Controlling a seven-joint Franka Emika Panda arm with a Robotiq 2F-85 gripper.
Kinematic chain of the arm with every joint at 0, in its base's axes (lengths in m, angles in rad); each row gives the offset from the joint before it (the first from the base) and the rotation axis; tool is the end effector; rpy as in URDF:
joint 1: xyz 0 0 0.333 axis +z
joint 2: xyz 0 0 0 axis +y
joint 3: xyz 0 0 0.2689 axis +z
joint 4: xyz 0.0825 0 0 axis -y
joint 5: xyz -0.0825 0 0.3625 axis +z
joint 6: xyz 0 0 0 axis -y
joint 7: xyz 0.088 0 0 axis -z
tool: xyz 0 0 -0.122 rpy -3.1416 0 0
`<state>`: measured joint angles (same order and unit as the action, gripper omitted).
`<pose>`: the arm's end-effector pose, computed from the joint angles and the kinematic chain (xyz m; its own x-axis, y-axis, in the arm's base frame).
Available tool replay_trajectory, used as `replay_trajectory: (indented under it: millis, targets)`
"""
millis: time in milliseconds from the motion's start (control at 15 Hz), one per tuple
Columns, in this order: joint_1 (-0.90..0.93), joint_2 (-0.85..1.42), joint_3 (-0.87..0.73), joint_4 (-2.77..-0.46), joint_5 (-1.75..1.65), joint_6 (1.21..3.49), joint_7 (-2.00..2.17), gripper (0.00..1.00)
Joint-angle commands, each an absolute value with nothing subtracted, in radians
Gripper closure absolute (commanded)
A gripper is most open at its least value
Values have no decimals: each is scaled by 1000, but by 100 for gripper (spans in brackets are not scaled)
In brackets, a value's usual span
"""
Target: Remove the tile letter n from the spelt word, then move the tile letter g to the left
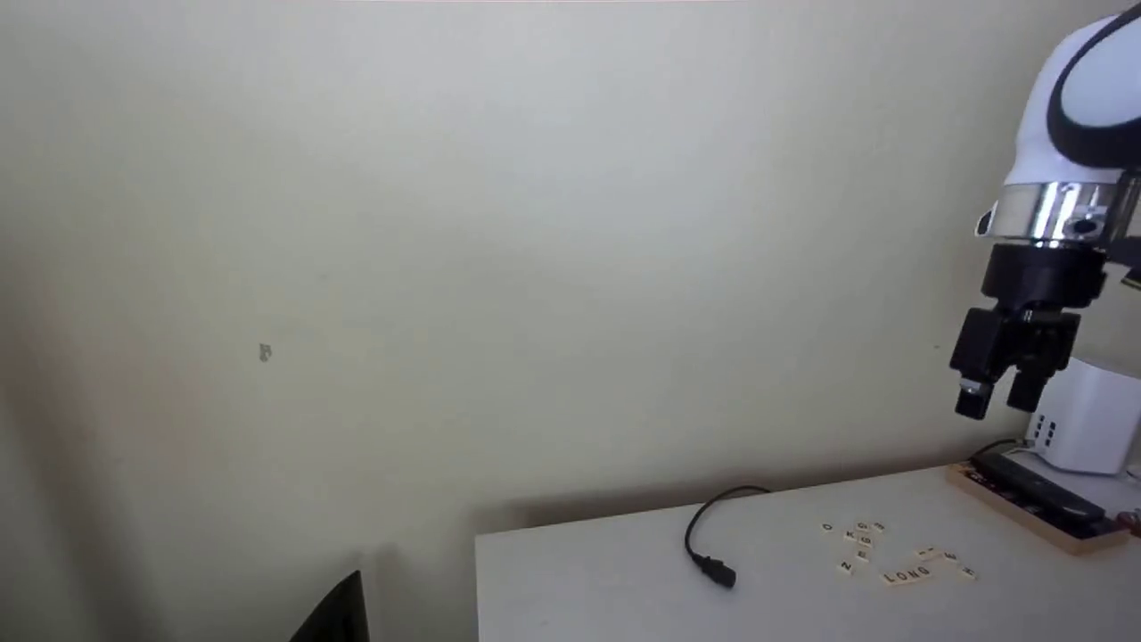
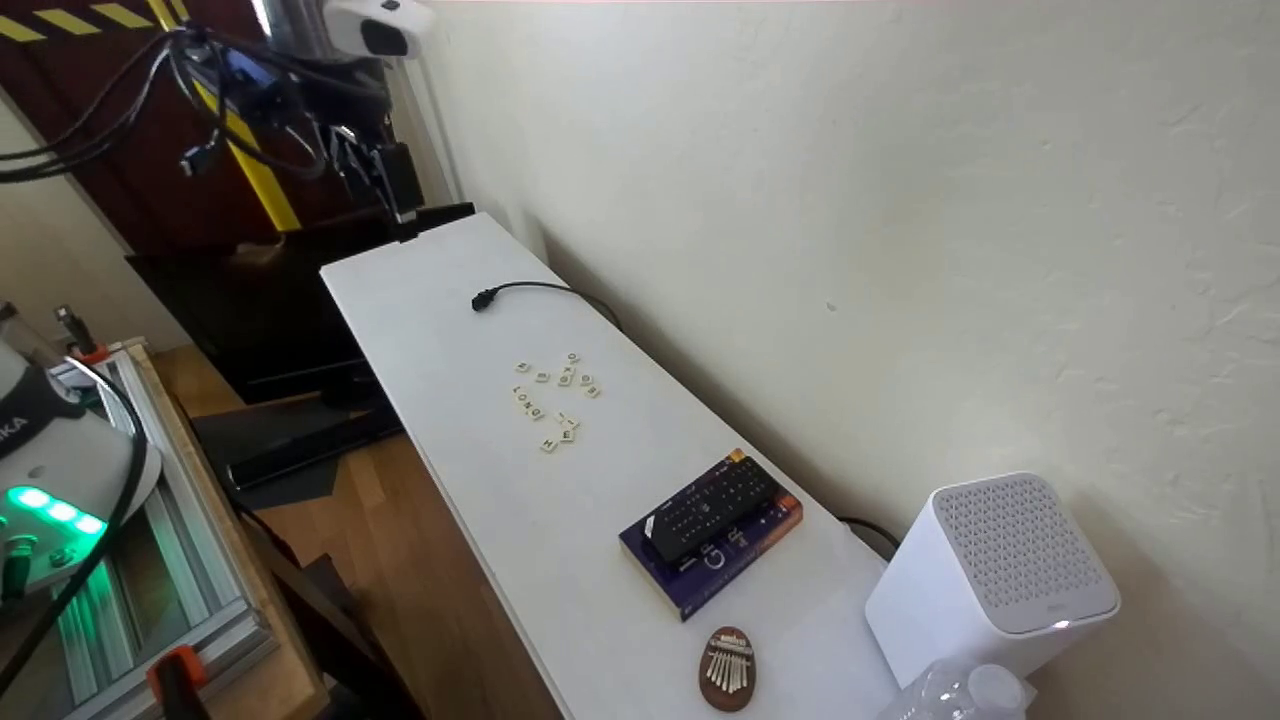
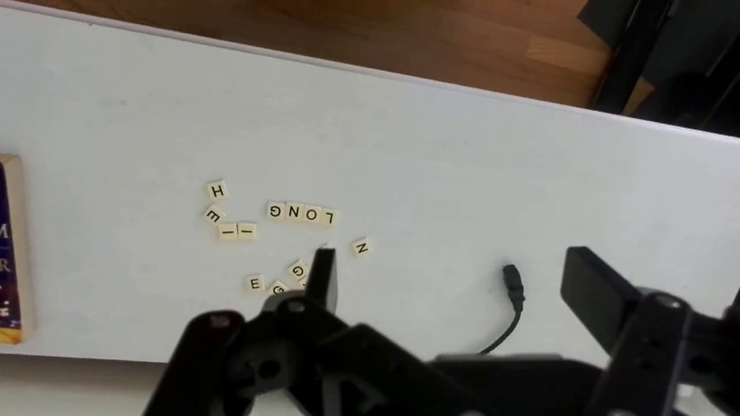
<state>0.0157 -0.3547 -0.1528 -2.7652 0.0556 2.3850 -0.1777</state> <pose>0.3696 -0.0432 0.2736 0.9998 0.0105 -0.0158 0.0090 -0.9955 -0.0939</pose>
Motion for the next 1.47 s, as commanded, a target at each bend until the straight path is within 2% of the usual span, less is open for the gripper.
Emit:
replay_trajectory:
  millis: [0,400,1067,1400]
  targets:
    - [1,-209,-150,-2733,84,2469,-193,0]
    - [-36,-31,-150,-2695,68,2562,-220,0]
    - [-54,-37,-132,-2699,55,2547,-210,0]
    - [-53,78,-118,-2677,87,2665,-176,0]
